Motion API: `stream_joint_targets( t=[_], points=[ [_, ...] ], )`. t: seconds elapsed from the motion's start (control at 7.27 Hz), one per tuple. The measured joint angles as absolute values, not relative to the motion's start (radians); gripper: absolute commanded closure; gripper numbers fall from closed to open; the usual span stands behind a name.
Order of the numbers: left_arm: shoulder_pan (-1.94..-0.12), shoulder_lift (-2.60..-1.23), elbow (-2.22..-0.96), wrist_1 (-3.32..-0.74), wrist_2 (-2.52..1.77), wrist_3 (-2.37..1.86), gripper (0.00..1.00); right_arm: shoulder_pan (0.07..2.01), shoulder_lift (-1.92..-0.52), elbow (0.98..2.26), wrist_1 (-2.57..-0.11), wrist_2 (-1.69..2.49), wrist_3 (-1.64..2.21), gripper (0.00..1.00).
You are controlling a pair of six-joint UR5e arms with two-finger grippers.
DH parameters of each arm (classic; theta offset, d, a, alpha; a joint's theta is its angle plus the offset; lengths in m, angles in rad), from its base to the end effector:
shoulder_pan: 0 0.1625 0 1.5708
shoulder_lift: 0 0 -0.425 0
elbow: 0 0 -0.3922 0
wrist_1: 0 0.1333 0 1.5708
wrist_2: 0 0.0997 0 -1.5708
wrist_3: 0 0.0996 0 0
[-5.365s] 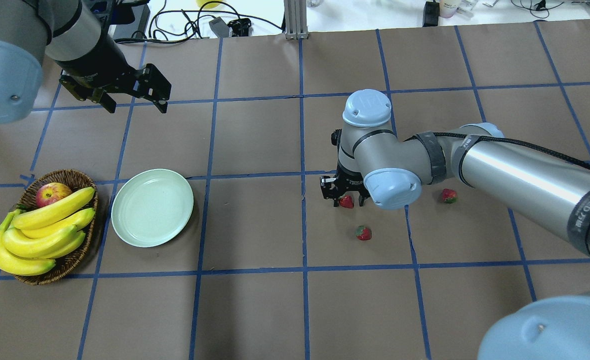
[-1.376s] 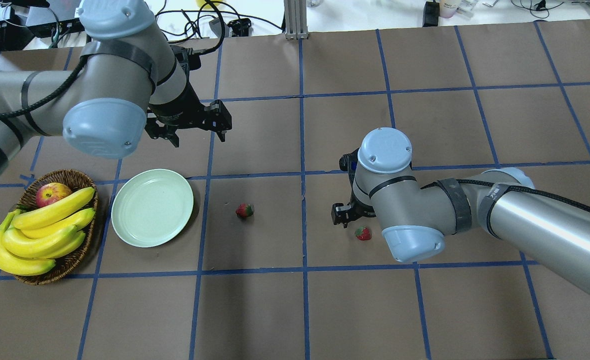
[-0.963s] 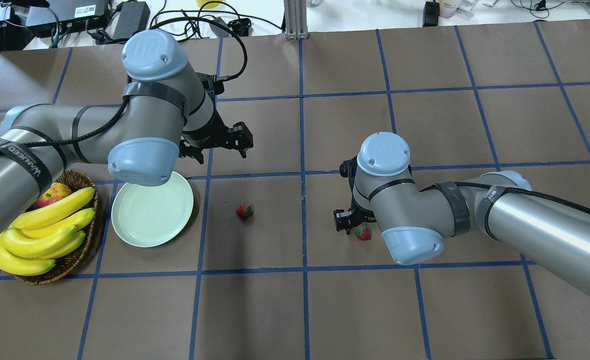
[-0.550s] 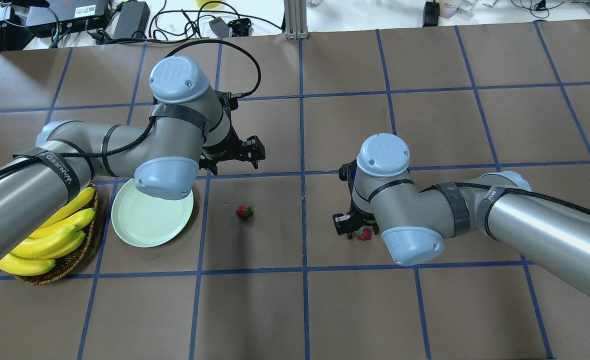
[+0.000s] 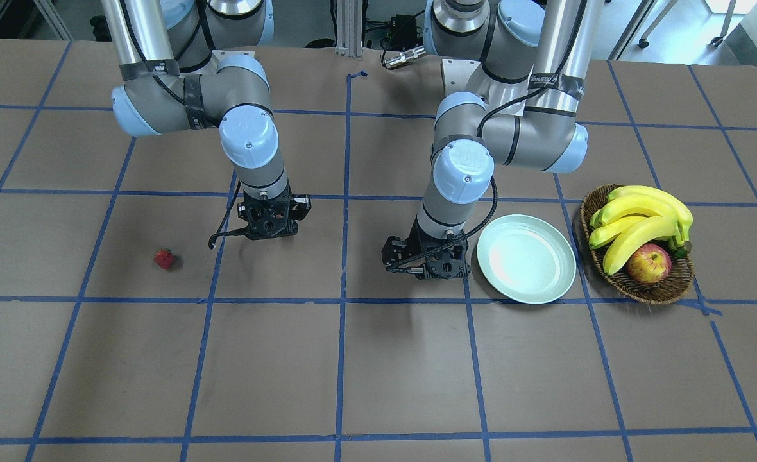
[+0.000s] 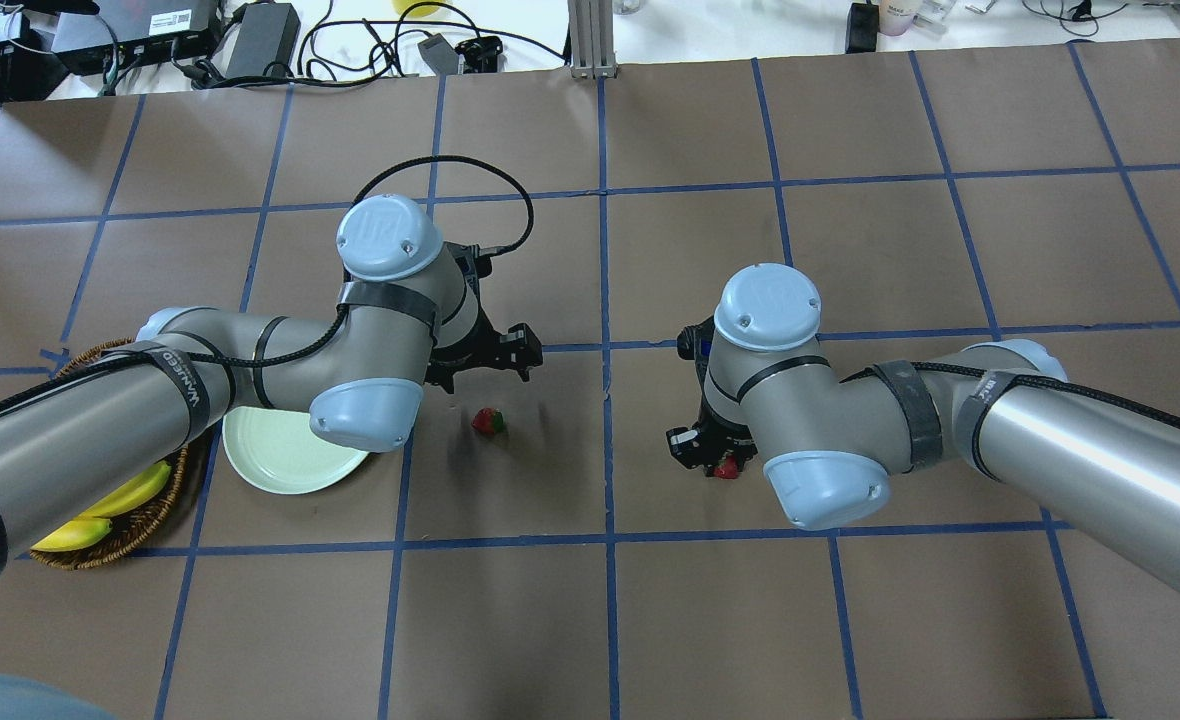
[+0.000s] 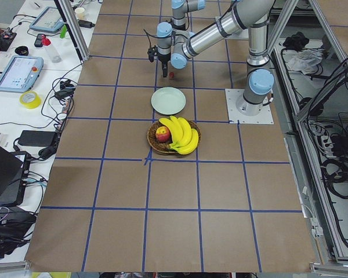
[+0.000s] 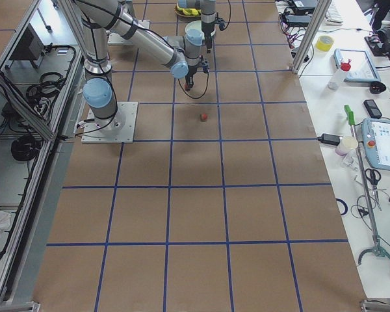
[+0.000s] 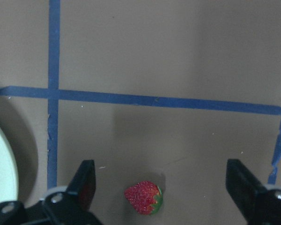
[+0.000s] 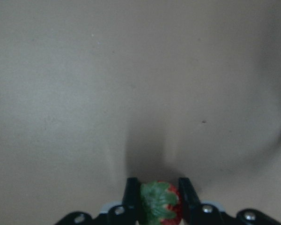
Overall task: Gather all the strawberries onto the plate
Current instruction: 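Grasp the second strawberry with the right gripper while the left grasps the first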
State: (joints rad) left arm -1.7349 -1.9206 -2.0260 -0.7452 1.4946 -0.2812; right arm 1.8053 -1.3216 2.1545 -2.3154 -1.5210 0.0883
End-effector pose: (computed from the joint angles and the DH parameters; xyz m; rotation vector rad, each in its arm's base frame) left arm -0.2238 -0.4892 0.1818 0.1780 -3.0576 0.0050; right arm 0.2412 -0.4145 0.1763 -0.2232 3.0951 0.1477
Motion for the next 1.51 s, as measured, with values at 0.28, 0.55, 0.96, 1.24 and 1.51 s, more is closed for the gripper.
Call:
stream_joint_targets(
  t=[0.28, 0.55, 0.96, 1.24, 1.51],
  points=[
    [-1.756, -1.918, -2.052, -0.74, 1.493, -0.309, 0.3, 1.804, -1.315, 2.115, -2.316, -1.395, 0.098, 1.0],
    [-1.767, -1.919, -2.059, -0.74, 1.493, -0.315, 0.44, 1.804, -1.298, 2.089, -2.315, -1.217, 0.121, 1.0],
    [-1.77, -1.92, -2.063, -0.741, 1.495, -0.317, 0.59, 1.805, -1.28, 2.046, -2.344, -1.104, 0.145, 1.0],
    [-1.77, -1.914, -2.06, -0.741, 1.495, -0.313, 0.9, 1.806, -1.268, 2.04, -2.369, -1.098, 0.147, 1.0],
    [-1.769, -1.902, -2.056, -0.741, 1.501, -0.302, 1.0, 1.807, -1.265, 2.039, -2.379, -1.096, 0.148, 1.0]
  ],
)
